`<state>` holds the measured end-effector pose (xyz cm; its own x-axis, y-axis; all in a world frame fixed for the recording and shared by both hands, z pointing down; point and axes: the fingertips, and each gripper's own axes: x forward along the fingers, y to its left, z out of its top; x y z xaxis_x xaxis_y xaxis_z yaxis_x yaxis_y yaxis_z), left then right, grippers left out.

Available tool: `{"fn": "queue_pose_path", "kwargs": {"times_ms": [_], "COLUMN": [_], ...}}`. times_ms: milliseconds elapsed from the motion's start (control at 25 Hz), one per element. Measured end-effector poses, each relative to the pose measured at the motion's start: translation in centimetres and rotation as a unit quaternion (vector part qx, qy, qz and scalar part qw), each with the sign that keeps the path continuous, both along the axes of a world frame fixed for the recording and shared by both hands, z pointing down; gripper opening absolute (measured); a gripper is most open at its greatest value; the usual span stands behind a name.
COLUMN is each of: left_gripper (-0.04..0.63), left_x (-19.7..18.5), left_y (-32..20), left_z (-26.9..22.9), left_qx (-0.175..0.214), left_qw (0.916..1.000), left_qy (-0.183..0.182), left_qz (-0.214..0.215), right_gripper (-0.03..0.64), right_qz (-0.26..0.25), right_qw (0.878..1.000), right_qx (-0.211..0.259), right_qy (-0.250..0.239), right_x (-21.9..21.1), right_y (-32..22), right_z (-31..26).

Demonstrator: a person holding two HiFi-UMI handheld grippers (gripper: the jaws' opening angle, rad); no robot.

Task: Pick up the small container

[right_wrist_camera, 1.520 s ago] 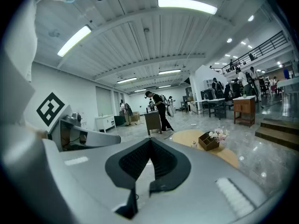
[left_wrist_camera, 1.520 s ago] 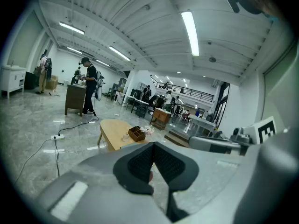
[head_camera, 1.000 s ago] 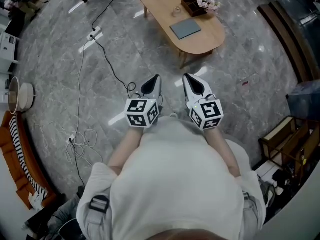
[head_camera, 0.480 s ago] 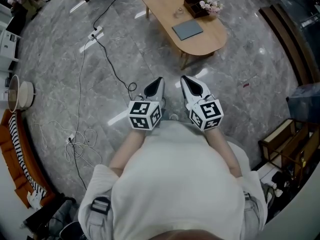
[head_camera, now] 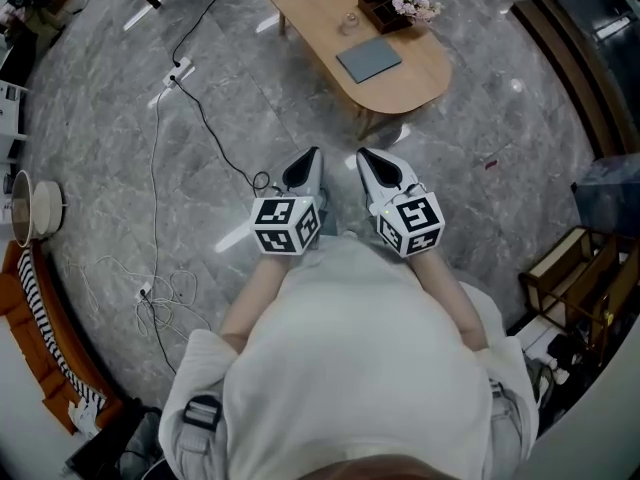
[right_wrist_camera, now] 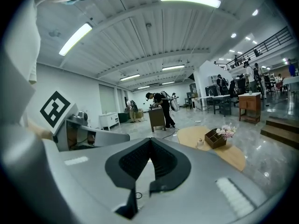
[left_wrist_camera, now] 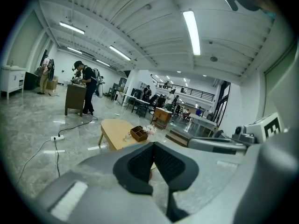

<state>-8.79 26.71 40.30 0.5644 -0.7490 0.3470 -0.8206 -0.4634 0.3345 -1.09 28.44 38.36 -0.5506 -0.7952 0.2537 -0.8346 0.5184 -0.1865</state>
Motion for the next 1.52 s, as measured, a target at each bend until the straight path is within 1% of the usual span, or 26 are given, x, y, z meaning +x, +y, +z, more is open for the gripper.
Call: {"fn": "queue_pose_path", "kwargs": {"times_ms": [80, 320, 480, 680, 880, 1160, 1520], "left_gripper": [0.002, 0.003, 0.003, 0.002, 0.002, 0.002, 0.002], "left_x": [0.0, -0.8, -2.4, -4.7, -5.9, -6.6, -5.6], "left_y": [-1.9, -8.9, -14.0, -20.1, -25.5, -31.8, -37.0], "left_z": [0.2, 0.0, -0.3, -0.7, -1.1, -0.7, 1.2], "left_qx": [-0.003, 0.003, 0.007, 0.003, -0.002, -0.009, -0.026], "left_qw": [1.0000, 0.9997, 0.9997, 0.9996, 0.9993, 0.9979, 0.9941], "left_qy": [-0.004, -0.011, -0.013, -0.014, -0.014, -0.015, -0.017], "left_qz": [0.005, 0.019, 0.021, 0.024, 0.036, 0.063, 0.104], "right_gripper": [-0.002, -0.002, -0.002, -0.002, -0.002, -0.002, -0.002], "right_qz": [0.008, 0.022, 0.026, 0.022, 0.036, 0.060, 0.103], "right_qw": [1.000, 1.000, 0.999, 1.000, 0.999, 0.998, 0.995], "right_qx": [-0.003, 0.002, 0.012, 0.015, 0.013, 0.010, -0.005], "right_qy": [-0.001, -0.014, -0.017, -0.015, -0.012, -0.016, -0.012], "right_x": [0.1, -0.8, -2.3, -4.5, -5.5, -5.9, -4.5], "right_y": [-2.0, -9.2, -14.6, -20.3, -25.5, -31.2, -35.6], "right_z": [0.0, -0.3, -0.8, -1.8, -2.3, -2.6, -1.1]}}
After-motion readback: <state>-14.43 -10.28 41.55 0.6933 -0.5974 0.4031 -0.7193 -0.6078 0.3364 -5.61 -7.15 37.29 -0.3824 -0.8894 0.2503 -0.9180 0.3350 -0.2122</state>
